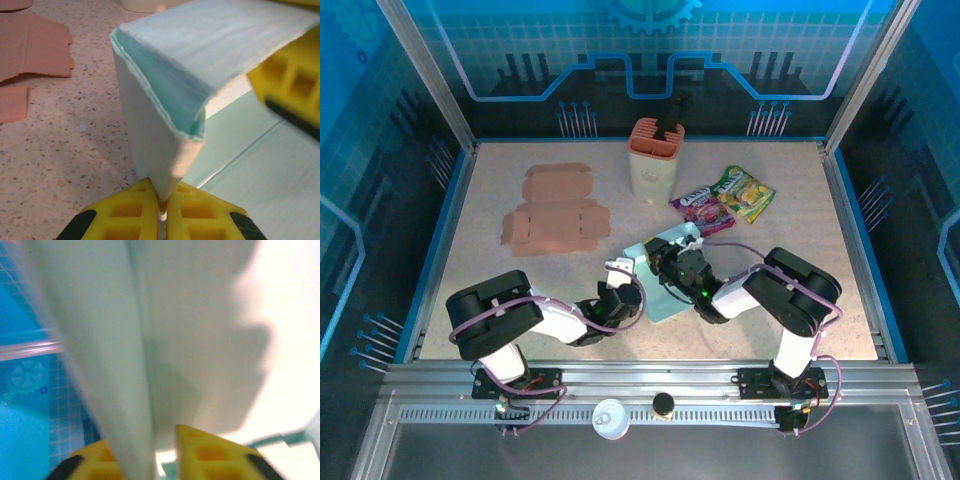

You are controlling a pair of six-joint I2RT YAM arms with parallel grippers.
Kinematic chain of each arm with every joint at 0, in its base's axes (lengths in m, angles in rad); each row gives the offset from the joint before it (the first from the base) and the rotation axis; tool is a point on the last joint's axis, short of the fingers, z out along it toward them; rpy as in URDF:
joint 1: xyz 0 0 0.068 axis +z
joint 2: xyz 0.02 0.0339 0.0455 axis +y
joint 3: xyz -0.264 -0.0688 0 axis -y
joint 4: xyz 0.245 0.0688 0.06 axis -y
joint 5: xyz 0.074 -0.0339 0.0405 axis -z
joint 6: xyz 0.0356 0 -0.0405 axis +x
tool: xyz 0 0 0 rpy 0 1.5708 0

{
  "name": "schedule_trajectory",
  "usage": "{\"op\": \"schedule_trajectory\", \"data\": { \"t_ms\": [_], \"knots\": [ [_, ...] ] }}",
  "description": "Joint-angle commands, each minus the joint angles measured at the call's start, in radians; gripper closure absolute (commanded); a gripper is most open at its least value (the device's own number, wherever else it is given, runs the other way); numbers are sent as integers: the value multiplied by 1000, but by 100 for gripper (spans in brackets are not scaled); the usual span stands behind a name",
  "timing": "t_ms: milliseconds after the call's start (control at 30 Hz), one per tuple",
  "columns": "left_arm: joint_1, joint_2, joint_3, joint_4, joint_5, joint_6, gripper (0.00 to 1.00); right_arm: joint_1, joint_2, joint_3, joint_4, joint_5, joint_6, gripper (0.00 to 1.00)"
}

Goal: Fold the paper box

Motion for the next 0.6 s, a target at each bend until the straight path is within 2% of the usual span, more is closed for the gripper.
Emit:
{"op": "schedule_trajectory", "data": {
  "t_ms": [0, 100, 233, 433, 567],
  "knots": [
    [8, -47, 34, 16, -5, -48, 99, 31, -14, -14, -66, -66, -18, 67],
    [30, -96, 23, -42, 26, -64, 100, 31, -76, -27, -106, -72, -55, 52],
    [82, -182, -9, -101, 99, -45, 100, 24, -211, -41, -252, -74, -144, 39],
    [215, -303, -51, -183, 325, -2, 100, -17, -464, -4, -574, -121, -363, 28],
    [311, -344, -49, -226, 468, 22, 100, -66, -614, 43, -778, -170, -553, 25]
  ]
}}
